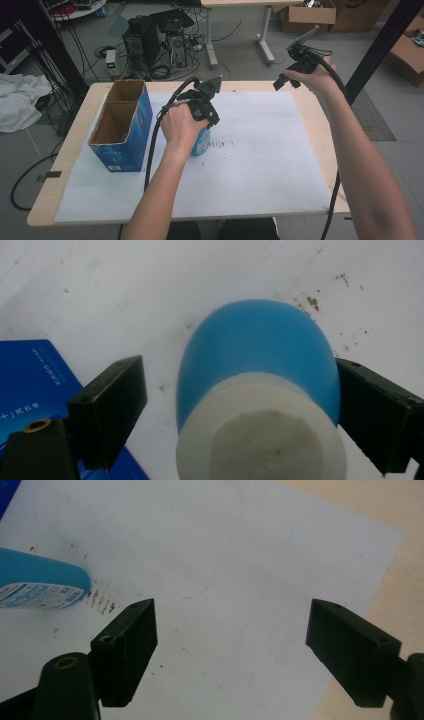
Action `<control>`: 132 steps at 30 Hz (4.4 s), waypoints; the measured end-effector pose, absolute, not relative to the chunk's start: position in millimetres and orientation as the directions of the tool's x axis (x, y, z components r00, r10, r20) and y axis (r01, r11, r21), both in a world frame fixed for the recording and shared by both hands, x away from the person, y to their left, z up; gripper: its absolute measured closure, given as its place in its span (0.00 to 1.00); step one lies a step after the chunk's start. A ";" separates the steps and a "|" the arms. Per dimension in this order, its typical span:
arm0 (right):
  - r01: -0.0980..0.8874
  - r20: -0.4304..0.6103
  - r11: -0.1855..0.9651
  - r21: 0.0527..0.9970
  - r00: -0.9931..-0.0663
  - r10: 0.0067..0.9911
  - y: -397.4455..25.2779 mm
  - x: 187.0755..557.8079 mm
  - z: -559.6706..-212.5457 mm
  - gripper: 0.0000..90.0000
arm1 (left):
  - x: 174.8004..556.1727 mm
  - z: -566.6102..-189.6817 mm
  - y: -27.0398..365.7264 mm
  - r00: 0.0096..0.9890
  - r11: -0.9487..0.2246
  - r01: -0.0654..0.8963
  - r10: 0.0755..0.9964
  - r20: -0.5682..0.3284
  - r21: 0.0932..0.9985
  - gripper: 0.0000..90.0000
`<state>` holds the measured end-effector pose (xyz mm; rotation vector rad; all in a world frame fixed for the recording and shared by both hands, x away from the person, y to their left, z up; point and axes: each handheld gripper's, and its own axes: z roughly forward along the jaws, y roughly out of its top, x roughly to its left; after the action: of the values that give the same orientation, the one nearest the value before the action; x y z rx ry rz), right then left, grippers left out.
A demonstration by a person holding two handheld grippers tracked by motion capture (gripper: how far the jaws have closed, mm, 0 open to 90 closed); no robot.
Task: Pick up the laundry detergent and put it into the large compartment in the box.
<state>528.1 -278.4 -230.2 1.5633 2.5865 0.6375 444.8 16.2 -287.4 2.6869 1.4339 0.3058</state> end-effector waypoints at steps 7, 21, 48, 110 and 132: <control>0.837 0.167 0.402 0.372 -0.487 0.857 -278.1 528.4 -231.3 0.23 | 445.7 -289.6 15.9 0.546 -0.561 0.813 0.827 0.131 0.156 0.18; 0.837 0.168 0.403 0.372 -0.487 0.857 -279.4 529.0 -231.8 0.23 | 446.9 -288.9 16.1 0.553 -0.566 0.812 0.824 0.120 0.142 0.28; 0.835 0.170 0.403 0.374 -0.489 0.856 -280.5 528.2 -232.5 0.23 | 451.0 -286.0 18.7 0.562 -0.564 0.817 0.825 0.054 0.116 0.41; 0.823 0.164 0.417 0.385 -0.506 0.847 -269.5 526.9 -227.4 0.26 | 426.7 -178.2 57.4 0.547 -0.557 0.820 0.830 0.105 0.132 0.43; 0.817 0.162 0.420 0.396 -0.512 0.844 -266.0 525.1 -221.4 0.26 | 417.9 -100.3 129.5 0.364 -0.380 0.908 0.924 0.114 0.178 0.43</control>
<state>525.1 -266.0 -221.4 1.5189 2.5945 0.6680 417.9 129.5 -100.3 2.5242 1.6995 0.2985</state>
